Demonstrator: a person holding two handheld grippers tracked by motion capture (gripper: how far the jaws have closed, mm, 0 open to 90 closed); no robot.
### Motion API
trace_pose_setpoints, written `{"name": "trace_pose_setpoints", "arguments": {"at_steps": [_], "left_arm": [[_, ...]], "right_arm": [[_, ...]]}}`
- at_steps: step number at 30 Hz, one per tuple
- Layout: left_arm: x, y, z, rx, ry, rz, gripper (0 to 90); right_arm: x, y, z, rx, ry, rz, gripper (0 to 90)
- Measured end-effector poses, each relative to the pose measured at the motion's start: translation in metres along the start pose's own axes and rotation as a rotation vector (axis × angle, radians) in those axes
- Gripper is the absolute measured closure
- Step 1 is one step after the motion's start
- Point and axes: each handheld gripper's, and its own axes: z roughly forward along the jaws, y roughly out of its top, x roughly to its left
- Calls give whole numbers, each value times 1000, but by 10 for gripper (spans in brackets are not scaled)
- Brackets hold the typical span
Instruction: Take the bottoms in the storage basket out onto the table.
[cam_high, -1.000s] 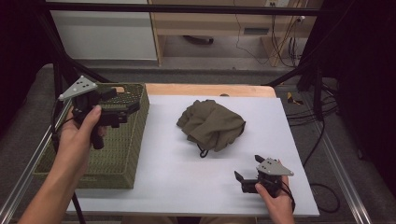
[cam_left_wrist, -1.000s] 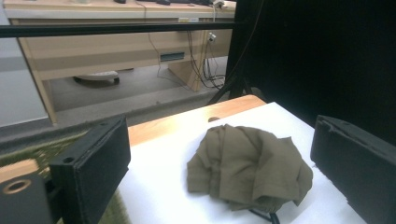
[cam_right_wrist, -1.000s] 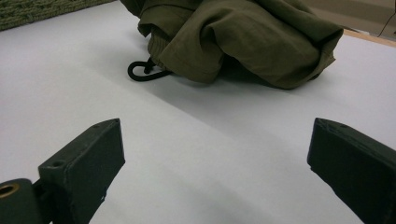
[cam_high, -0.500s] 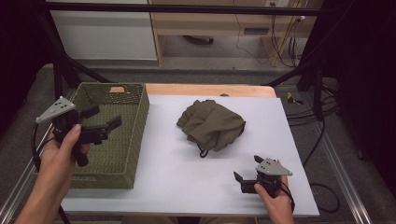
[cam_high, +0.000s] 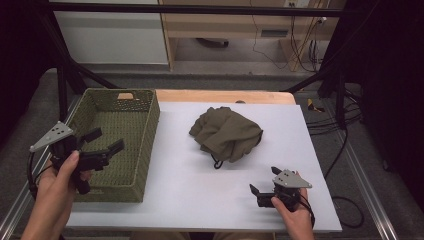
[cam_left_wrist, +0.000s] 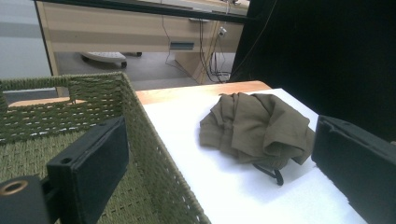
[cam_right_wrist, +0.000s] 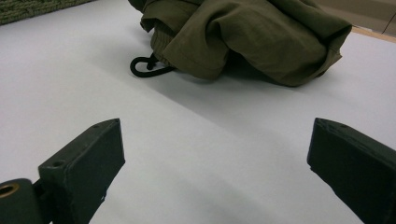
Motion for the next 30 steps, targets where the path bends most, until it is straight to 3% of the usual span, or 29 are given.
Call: {"name": "trace_pose_setpoints", "arguments": {"at_steps": [20,25,30], "left_arm": [[-18,-29,5,38,-43,14,43],[-19,-35,8,53,-19,33,44],[-20,-44,12,64,-28,18,46]], "right_arm": [[2,0,1,5,-3,-12,44],[2,0,1,4,3,-12,45],[2,0,1,3,3,-14,45]]}}
